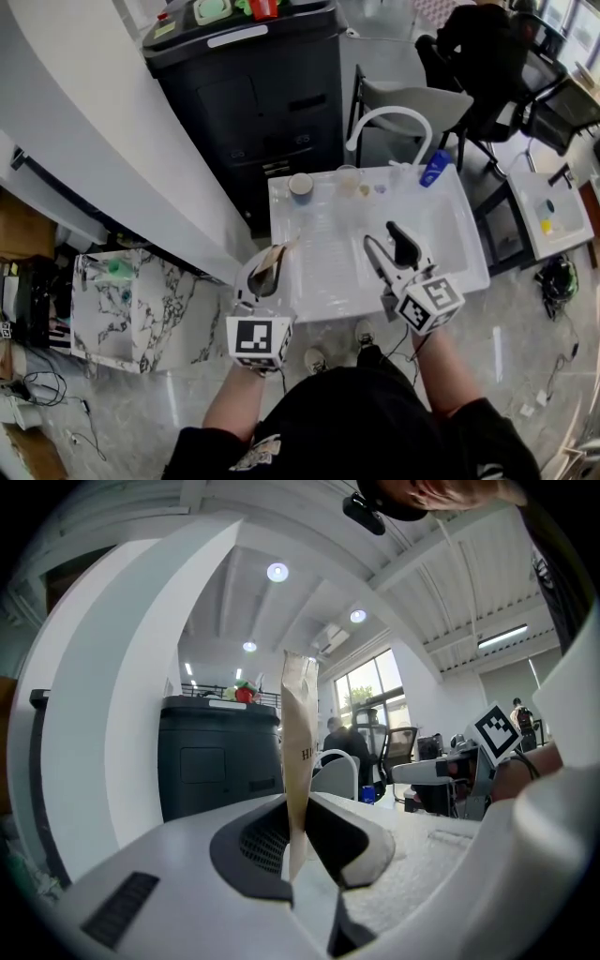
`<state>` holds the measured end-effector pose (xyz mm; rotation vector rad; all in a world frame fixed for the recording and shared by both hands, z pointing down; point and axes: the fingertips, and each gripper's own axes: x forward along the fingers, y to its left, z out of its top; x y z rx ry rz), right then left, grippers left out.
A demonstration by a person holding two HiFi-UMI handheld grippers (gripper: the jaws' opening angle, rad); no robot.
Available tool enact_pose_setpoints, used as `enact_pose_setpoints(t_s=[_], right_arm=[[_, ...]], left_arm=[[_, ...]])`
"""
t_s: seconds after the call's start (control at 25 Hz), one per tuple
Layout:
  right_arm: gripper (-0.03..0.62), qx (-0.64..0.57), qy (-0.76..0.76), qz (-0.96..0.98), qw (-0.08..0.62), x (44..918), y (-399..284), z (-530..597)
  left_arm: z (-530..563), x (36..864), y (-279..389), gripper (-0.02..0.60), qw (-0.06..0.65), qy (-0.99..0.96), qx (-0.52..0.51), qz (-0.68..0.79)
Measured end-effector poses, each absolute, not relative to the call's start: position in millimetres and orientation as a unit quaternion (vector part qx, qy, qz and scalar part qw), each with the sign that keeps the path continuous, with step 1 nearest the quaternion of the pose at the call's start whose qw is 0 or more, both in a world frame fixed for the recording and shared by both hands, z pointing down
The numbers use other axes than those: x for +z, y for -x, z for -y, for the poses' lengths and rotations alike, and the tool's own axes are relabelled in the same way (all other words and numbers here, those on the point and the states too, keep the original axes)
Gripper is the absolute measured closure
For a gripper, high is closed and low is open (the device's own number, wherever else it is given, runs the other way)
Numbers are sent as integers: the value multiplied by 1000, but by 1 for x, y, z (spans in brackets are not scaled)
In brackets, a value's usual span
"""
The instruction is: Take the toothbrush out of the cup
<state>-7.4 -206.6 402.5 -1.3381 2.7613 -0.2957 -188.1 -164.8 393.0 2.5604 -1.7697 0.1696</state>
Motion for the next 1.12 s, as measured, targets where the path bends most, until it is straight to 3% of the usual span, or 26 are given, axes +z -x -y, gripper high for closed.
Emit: enact_pose_setpoints(t_s=[1.12], right_arm=[[364, -76, 412, -908, 18, 396, 14, 222]], left_arm=[[153, 392, 185, 536, 17, -817, 48, 574]])
